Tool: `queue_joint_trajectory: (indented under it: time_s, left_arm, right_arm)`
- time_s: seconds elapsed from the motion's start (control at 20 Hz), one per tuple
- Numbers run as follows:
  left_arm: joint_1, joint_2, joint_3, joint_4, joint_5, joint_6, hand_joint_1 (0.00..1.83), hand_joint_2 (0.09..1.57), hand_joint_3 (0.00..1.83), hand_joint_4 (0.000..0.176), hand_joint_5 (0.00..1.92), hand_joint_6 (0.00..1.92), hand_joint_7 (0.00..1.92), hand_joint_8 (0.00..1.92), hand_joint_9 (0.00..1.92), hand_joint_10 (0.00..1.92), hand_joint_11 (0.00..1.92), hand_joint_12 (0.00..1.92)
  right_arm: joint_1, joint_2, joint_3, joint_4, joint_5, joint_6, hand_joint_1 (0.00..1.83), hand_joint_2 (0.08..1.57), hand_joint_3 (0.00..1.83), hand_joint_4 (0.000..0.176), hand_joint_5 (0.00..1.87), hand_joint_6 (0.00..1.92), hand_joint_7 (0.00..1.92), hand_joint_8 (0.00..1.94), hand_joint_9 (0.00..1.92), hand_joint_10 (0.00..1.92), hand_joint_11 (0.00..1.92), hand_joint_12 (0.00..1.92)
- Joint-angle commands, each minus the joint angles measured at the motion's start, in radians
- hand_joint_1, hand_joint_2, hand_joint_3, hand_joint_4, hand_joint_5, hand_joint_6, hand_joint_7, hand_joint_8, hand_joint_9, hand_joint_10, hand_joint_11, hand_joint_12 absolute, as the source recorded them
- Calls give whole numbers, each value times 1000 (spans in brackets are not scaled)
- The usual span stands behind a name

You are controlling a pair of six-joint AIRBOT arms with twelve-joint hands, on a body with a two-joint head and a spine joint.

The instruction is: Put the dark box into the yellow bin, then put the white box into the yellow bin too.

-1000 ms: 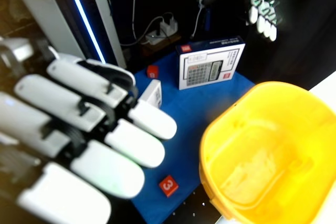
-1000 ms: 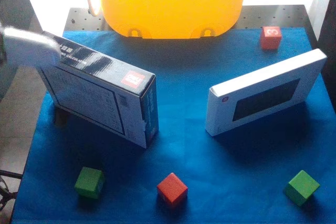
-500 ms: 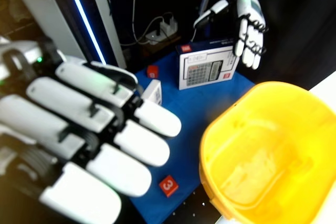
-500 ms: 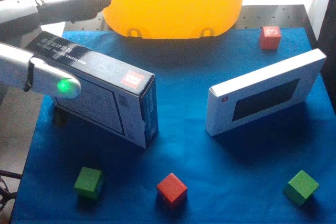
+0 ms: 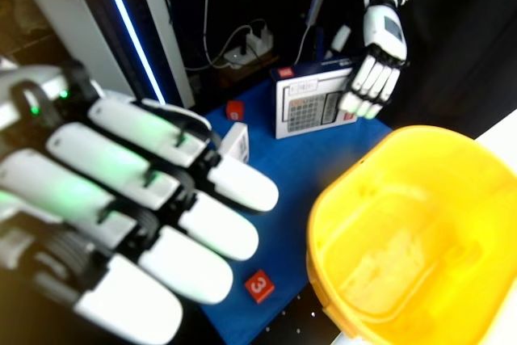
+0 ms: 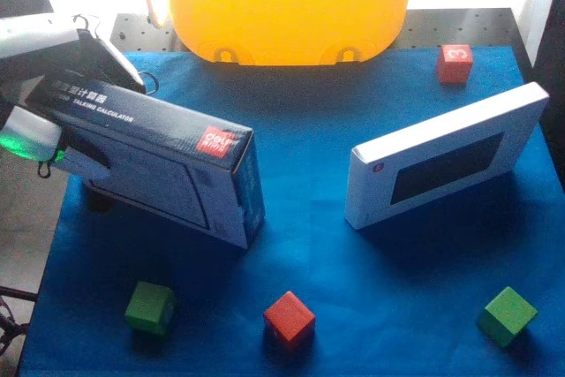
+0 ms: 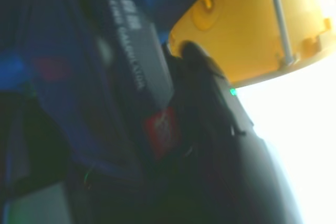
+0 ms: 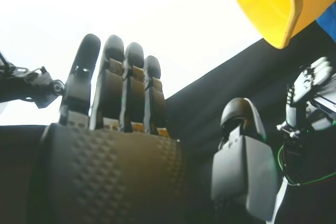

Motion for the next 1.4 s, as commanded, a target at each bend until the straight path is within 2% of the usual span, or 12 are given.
queue_joint_trajectory:
  time_s: [0.0,0.15,0.25,0.5,0.55,0.75,0.8,0.85,1.05,1.1,1.25,1.35]
  left_arm:
    - [-14,-8,-1,-41,-50,10,1410,997,0,0,1173,622,1378,123,1191,824,1049,849]
    - [-26,-19,8,-64,-69,15,1409,1004,0,0,1120,733,1415,38,1180,818,997,924]
    - [-27,-21,16,-132,-133,14,1423,1012,1,0,1077,776,1253,418,1205,723,966,1000]
    - [-38,-22,24,-292,-332,3,1298,1024,9,0,1353,87,1135,961,1104,782,880,1283]
    - [-50,-22,26,-313,-356,3,1374,1038,0,0,1111,711,1148,711,1102,837,834,1065]
    - [-126,-23,30,-320,-381,4,1259,1062,3,0,1144,813,1034,805,1016,277,621,1201]
    - [-151,-23,33,-320,-382,4,1362,1059,0,0,1188,748,1082,733,949,856,624,1246]
    - [-175,-25,35,-318,-376,7,1362,1059,0,0,1188,748,1082,733,949,856,624,1246]
    - [-297,-76,91,-271,-294,6,1278,1046,0,0,1146,873,1158,517,1018,124,562,766]
    - [-328,-89,107,-255,-272,4,1378,1059,1,0,1111,960,1147,594,944,909,808,837]
    - [-412,-120,143,-221,-210,-1,1383,1075,1,0,997,1055,1061,772,1002,930,881,873]
    - [-443,-137,167,-218,-185,-1,1496,1054,0,0,966,974,1083,686,1166,684,866,1383]
  right_arm:
    - [7,2,5,7,124,-2,282,1015,0,0,391,5,467,4,401,5,0,880]
    - [7,2,5,7,124,-2,259,1003,0,0,390,2,475,4,419,8,0,935]
    - [7,2,4,7,124,-2,262,1000,0,0,382,0,487,7,429,9,0,934]
    - [4,2,4,7,124,-2,262,983,0,0,375,2,498,3,418,4,0,870]
    - [4,1,4,7,124,-2,294,990,1,0,377,1,493,0,424,4,0,903]
    - [4,0,5,7,124,-2,253,1006,1,0,364,0,496,1,427,1,0,950]
    - [4,0,5,7,124,-2,273,991,0,0,361,0,462,0,413,1,0,859]
    - [5,-1,5,7,124,-2,273,991,0,0,361,0,462,0,413,1,0,859]
    - [5,-7,5,7,124,-2,254,996,0,0,373,0,482,6,408,0,0,951]
    - [5,-8,5,7,124,-2,268,975,0,0,382,2,508,6,439,9,0,1077]
    - [4,-15,5,7,124,-2,291,957,0,0,391,3,533,10,464,14,0,1133]
    - [4,-21,5,7,124,-2,264,943,0,0,392,1,551,6,461,5,0,1108]
